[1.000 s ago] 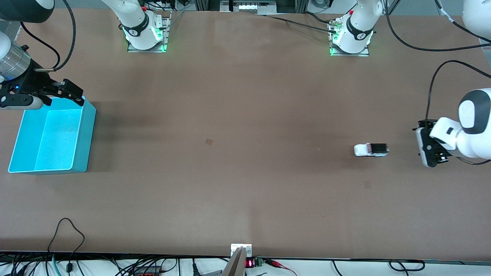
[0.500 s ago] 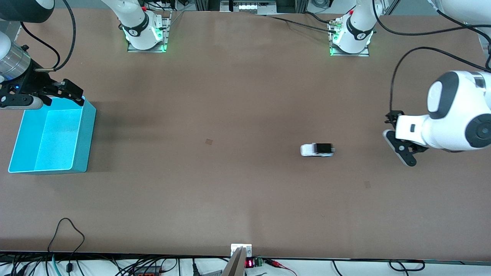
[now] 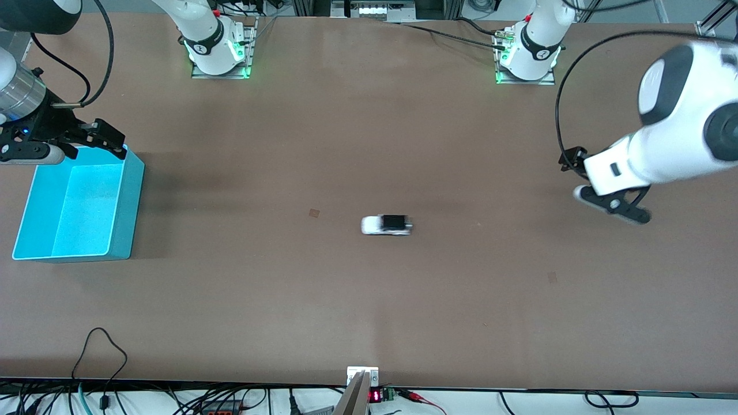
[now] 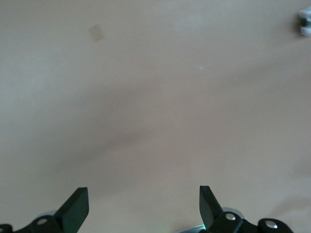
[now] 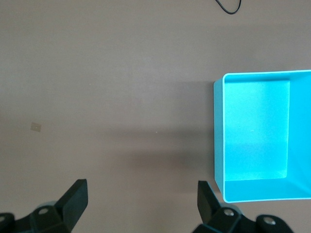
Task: Wind and store white jeep toy
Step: 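Withdraw the left gripper upward as the jeep rolls toward the turquoise bin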
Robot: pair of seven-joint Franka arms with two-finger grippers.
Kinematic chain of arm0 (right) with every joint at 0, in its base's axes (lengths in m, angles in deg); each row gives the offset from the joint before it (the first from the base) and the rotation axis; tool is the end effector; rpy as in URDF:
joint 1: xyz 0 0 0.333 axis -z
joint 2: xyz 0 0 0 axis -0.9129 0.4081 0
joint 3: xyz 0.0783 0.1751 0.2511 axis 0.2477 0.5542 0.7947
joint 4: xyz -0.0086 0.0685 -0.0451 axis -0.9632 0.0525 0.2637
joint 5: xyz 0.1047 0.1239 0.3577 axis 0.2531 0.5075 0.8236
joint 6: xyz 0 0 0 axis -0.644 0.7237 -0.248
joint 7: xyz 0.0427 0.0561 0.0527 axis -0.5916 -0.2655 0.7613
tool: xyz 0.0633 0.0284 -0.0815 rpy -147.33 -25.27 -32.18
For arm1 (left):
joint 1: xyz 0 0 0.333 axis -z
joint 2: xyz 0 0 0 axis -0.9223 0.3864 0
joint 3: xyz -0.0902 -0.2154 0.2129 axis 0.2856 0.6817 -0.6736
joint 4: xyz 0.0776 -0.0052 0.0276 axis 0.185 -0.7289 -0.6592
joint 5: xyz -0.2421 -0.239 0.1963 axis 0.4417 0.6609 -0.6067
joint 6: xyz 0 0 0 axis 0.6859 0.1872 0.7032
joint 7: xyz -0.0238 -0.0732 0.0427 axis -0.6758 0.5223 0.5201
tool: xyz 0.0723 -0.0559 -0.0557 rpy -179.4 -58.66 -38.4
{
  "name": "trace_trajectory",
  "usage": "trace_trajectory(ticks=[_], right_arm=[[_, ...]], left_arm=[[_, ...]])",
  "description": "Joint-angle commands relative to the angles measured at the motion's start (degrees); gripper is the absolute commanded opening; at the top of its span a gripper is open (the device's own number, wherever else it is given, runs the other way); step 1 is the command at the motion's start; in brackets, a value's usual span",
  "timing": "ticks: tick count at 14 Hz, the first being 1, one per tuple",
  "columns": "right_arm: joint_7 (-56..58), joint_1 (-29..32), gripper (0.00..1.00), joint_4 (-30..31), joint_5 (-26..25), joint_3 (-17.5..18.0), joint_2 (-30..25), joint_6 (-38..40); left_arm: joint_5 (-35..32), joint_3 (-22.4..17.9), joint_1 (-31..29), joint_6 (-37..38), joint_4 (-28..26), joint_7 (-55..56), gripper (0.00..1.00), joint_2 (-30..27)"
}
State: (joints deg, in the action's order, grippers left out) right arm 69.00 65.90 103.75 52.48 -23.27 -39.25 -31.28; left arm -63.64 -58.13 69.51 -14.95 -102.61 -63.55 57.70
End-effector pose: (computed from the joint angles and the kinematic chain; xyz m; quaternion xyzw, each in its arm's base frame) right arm 0.5564 0.0227 0.5718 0.9997 0.0032 0.0226 0.0097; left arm 0.5859 -0.0673 0.5007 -0.9835 0.1377 0.1171 0.0074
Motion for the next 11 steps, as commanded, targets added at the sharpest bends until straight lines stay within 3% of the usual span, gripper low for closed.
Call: trace_trajectory(ticks=[1,6,11], right_arm=[[-1.1,-0.1,1.00,0.7,-1.0,0.2,-0.7,-0.4],[-1.1,0.1,1.00,0.7,-1.0,0.1,-0.6,-0.5],[-1.1,0.1,1.00,0.7,-1.0,0.1,-0.6,-0.4]], left_arm=[[0.7,-3.0,2.9,-3.1,-6.7,12.1,1.00,-7.9],[1.8,-2.9,1.5,-5.8,-4.7,15.7,1.00,-10.3],[3.9,-4.0,0.2,-0.1,-2.4,15.4,1.00,-13.8]])
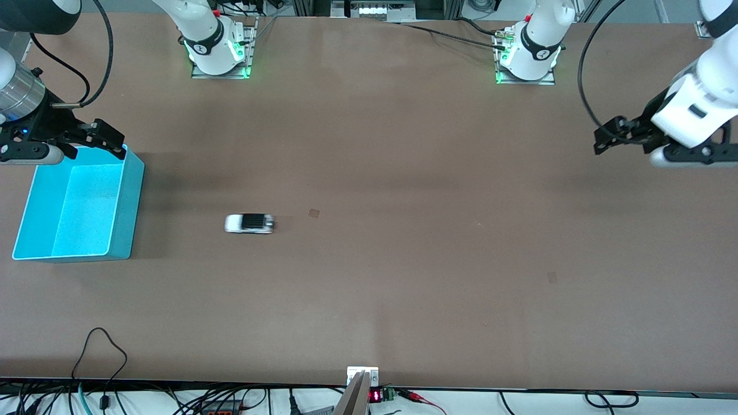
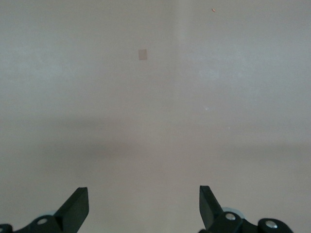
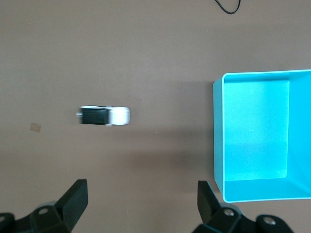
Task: Wind and store white jeep toy
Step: 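Withdraw the left gripper upward as the jeep rolls toward the turquoise bin, then reach the right gripper to the jeep beside the bin and grasp it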
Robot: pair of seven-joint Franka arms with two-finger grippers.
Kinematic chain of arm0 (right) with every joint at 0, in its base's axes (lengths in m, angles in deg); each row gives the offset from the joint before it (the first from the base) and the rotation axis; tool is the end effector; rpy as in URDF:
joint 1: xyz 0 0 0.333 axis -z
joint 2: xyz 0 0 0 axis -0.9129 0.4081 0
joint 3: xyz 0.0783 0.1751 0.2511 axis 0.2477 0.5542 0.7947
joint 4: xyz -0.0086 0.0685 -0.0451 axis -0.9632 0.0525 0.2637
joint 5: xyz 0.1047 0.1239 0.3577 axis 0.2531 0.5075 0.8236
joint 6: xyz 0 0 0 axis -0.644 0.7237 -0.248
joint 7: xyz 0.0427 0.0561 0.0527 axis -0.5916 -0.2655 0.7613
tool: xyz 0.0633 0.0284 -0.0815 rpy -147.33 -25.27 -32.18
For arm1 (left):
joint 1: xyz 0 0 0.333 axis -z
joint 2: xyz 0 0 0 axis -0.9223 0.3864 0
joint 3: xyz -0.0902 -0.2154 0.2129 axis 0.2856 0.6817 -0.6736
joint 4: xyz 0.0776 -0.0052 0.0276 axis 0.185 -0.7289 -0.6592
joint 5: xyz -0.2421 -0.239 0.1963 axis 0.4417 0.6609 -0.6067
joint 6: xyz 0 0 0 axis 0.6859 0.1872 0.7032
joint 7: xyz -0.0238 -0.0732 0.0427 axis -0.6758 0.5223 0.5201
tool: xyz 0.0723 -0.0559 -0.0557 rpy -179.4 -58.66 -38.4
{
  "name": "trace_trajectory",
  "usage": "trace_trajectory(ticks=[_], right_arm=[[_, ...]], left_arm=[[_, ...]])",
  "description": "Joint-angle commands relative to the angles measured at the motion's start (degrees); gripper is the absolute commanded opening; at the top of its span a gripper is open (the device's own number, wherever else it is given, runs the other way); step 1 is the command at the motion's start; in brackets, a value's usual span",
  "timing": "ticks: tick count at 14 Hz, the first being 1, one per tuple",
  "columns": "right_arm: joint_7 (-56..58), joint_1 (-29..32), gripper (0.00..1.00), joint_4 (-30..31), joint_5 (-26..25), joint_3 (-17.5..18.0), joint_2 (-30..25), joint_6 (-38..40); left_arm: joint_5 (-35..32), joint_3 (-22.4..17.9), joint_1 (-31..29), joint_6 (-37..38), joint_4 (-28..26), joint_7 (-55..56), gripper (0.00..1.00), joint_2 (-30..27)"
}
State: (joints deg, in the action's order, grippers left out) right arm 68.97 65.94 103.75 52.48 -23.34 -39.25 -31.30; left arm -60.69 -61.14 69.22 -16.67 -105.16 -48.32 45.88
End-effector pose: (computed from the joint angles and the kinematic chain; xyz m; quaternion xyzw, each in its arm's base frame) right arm 0.5564 0.0216 0.5719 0.9997 0.0020 0.0227 0.0097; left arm 0.5430 -0.0395 0.5992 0.9994 0.0249 -0.0225 0.0068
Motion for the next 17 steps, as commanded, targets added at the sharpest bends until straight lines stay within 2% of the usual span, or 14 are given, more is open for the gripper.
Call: trace_trajectory(ticks=[1,3,4,7,12,14,17], right_arm=[[-1.1,0.1,1.00,0.7,-1.0,0.1,-0.6,-0.4],[-1.1,0.1,1.00,0.7,-1.0,0.1,-0.6,-0.4],[-1.1,0.1,1.00,0.7,-1.0,0.1,-0.6,-0.4],[-1.1,0.1,1.00,0.6,-0.9,0.1,-0.6,-0.4],[-1.1,0.2,1.00,0.3,-0.3,0.1,0.4,-0.2],[0.8,0.3,1.00,0.3,-0.2,0.1,1.5,0.1],[10.0,0.3,1.00,0.0,-0.6,0.1,3.5,4.8]], left_arm=[[0.5,-2.6,1.6,1.6,0.2,-2.3,1.00,-2.3],[0.2,-4.1,2.6,3.2,-0.8,-15.0,1.00,-3.9],[0.2,-4.4,2.5,3.7,-1.2,-17.9,1.00,-3.7],[-0.6,-4.9,1.9,3.5,-1.9,-13.3,1.00,-2.4],[-4.8,-3.5,2.7,3.5,-1.1,-13.8,1.00,-1.8],[-4.9,-3.2,2.7,3.9,-1.1,-13.9,1.00,-1.9],[-4.9,-2.6,2.7,3.9,-0.9,-13.8,1.00,-1.9]])
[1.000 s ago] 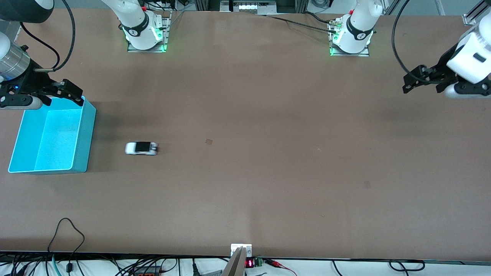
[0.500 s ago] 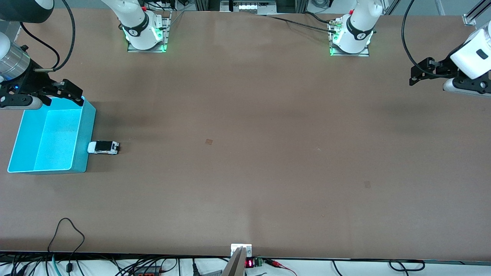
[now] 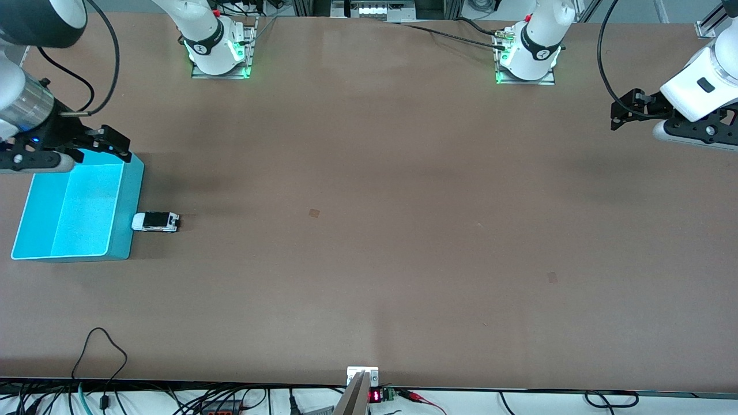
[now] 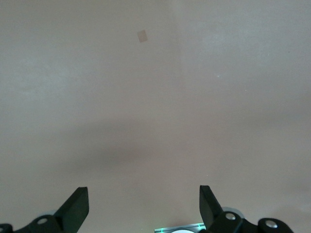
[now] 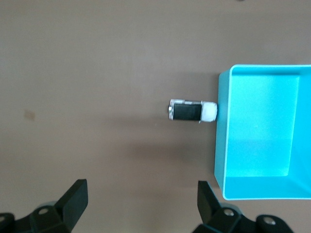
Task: Wind and store white jeep toy
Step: 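Reach the right gripper to the jeep beside the bin and grasp it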
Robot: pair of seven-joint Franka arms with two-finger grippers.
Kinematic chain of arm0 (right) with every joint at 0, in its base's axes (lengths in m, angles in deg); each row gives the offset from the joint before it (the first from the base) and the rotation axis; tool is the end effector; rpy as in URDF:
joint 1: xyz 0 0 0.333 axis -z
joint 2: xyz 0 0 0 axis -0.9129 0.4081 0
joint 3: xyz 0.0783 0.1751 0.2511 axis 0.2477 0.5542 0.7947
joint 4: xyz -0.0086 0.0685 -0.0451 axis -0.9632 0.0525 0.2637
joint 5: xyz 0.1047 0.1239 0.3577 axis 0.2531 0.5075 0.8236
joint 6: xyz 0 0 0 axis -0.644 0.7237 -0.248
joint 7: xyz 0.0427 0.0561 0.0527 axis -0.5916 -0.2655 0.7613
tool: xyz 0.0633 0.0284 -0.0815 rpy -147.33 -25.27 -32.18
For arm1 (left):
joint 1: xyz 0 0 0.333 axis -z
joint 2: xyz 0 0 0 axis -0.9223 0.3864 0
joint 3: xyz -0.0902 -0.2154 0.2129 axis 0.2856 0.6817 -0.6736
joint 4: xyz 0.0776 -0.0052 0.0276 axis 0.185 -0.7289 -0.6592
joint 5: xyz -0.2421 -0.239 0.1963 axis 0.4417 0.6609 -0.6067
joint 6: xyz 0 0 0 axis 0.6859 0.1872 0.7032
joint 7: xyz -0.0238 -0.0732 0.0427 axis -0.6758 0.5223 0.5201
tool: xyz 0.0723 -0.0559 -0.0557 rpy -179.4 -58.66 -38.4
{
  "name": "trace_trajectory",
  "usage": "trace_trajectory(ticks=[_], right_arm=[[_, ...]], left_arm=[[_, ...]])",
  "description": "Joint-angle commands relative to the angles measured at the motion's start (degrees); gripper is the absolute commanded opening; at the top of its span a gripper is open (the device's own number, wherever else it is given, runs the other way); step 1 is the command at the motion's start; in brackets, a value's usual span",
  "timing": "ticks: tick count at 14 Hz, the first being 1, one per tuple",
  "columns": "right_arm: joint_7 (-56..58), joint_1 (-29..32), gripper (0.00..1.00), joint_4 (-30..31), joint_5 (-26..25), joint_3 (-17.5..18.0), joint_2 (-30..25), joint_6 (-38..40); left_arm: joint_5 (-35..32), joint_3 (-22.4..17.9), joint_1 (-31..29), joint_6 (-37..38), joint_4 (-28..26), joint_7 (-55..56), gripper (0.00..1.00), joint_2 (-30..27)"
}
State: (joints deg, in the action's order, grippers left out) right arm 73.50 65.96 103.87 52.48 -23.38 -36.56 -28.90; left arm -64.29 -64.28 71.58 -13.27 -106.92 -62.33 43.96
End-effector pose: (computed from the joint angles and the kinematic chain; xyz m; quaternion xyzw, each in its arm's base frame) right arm 0.5623 0.0207 0.5409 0.9988 0.0410 -0.0231 0.0097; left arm 0.5266 -0.0237 0.5981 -0.9944 0.0909 0.0508 0.0196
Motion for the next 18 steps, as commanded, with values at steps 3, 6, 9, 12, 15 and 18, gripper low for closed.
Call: trace_trajectory(ticks=[3,6,9,12,15,18], right_arm=[[23.6,0.6,1.00,0.3,-0.5,-0.1,2.9,1.8],[40.6,2.2,1.00,1.4,-0.6,-0.3,6.6,-2.9],[59.4,4.7,1.00,1.4,-0.2,-0.3,12.6,-9.7],[74.9,5.8,1.00,2.2,-0.2,-0.3,17.8,-16.1],[84.0,7.5,1.00,7.8,-0.2,-0.3,20.6,-25.5],[90.3,7.9,1.00,12.7,-0.2,-0.3,22.1,-35.2]], left_arm=[[-1.3,0.6,0.4,0.9,0.9,0.3,1.00,-0.1],[-1.3,0.7,0.4,0.9,1.5,0.6,1.00,0.0],[-1.3,1.3,0.4,1.0,1.5,0.9,1.00,0.0],[-1.3,1.6,0.4,0.9,1.6,1.1,1.00,0.0],[-1.3,1.6,0.4,0.9,1.6,1.0,1.00,0.1],[-1.3,1.6,0.4,0.8,1.6,1.0,1.00,0.0]])
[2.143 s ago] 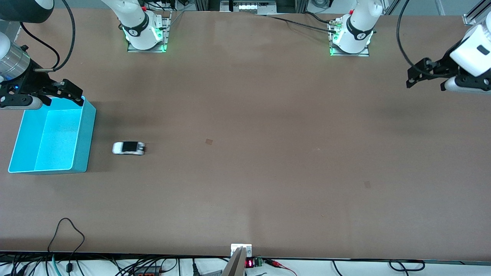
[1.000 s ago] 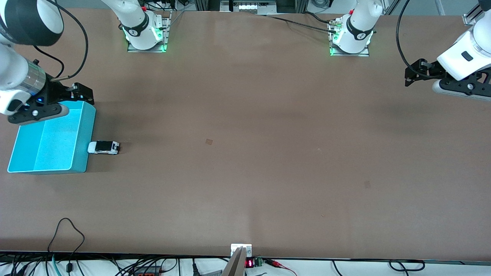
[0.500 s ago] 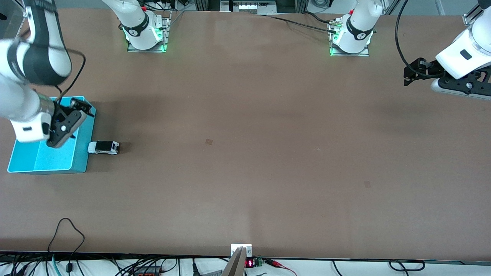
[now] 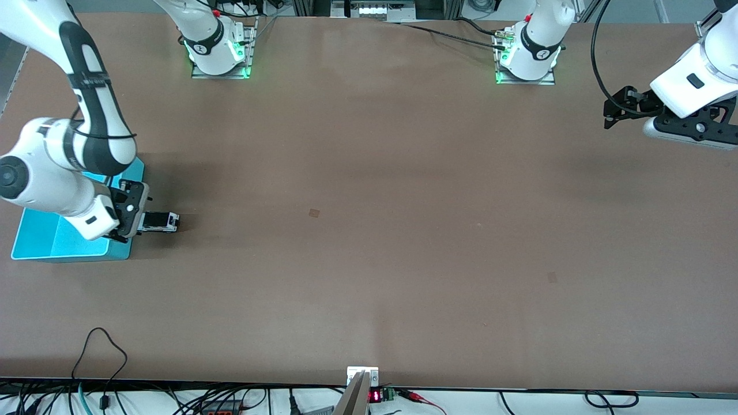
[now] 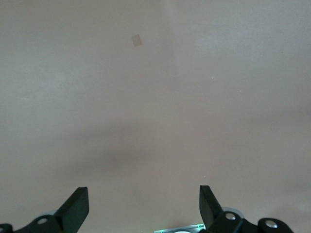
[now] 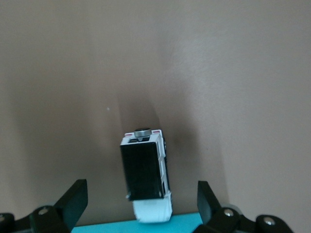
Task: Wind and store white jeep toy
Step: 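Reach the right gripper to the jeep beside the bin and grasp it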
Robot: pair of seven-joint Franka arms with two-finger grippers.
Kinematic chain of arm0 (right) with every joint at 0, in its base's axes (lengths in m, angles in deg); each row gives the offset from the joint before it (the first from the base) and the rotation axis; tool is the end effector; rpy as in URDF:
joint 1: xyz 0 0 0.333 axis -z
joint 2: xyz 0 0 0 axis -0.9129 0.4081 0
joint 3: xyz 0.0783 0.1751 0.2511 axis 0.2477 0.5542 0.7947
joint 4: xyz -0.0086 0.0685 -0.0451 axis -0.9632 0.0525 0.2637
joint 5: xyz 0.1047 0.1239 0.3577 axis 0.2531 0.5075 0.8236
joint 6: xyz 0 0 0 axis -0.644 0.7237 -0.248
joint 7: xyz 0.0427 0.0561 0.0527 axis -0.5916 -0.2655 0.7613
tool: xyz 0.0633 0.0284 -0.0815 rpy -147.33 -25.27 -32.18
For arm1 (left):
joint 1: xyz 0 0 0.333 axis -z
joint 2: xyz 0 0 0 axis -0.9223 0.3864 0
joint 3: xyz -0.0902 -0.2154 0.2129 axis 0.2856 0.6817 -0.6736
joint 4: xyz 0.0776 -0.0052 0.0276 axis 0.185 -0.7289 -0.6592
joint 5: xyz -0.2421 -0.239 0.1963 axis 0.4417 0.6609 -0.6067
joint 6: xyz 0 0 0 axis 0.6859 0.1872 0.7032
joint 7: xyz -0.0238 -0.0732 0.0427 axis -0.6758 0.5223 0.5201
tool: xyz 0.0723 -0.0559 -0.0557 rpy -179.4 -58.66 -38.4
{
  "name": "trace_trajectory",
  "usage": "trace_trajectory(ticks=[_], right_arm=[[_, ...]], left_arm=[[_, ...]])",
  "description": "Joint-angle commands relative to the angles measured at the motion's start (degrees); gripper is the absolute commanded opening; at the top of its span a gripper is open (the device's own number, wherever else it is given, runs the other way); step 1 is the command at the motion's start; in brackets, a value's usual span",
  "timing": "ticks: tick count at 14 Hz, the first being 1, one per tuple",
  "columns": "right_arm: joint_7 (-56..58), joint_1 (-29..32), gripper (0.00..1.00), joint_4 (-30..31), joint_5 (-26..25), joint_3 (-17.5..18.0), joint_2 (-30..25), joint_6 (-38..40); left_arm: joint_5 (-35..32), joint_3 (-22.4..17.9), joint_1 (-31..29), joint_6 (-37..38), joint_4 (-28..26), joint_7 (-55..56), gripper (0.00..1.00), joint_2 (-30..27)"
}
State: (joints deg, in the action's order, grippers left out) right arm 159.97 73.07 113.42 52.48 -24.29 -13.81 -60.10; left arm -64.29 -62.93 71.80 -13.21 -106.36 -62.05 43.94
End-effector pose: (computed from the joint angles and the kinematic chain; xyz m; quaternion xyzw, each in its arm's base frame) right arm 0.6138 -0.0625 0.2708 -0.7450 -0.6663 0.0240 0.0223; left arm 0.5260 -0.0385 0.6028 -0.9935 0.1019 0.0459 0.0212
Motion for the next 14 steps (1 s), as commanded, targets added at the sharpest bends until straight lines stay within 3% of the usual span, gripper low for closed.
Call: trace_trajectory(ticks=[1,9,10,13,14], right_arm=[[4.3,1.5,1.00,3.6,-0.1,0.7,0.3,-5.2],[7.6,3.5,1.00,7.8,-0.1,0.7,3.4,-14.7],[7.7,3.8,0.95,8.0,-0.2,0.8,3.7,-14.7],[8.4,3.7,0.36,7.8,-0.2,1.1,3.6,-14.5],[8.4,3.6,0.21,7.8,-0.2,1.2,3.5,-14.5]], left_arm=[[-1.3,0.3,0.2,0.8,1.0,0.8,1.00,0.1],[-1.3,0.3,0.2,0.9,1.0,0.8,1.00,0.1],[-1.3,0.3,0.2,0.9,1.0,0.8,1.00,0.1],[-1.3,0.3,0.2,0.9,1.0,0.8,1.00,0.0],[-1.3,0.3,0.2,0.9,1.0,0.8,1.00,0.0]])
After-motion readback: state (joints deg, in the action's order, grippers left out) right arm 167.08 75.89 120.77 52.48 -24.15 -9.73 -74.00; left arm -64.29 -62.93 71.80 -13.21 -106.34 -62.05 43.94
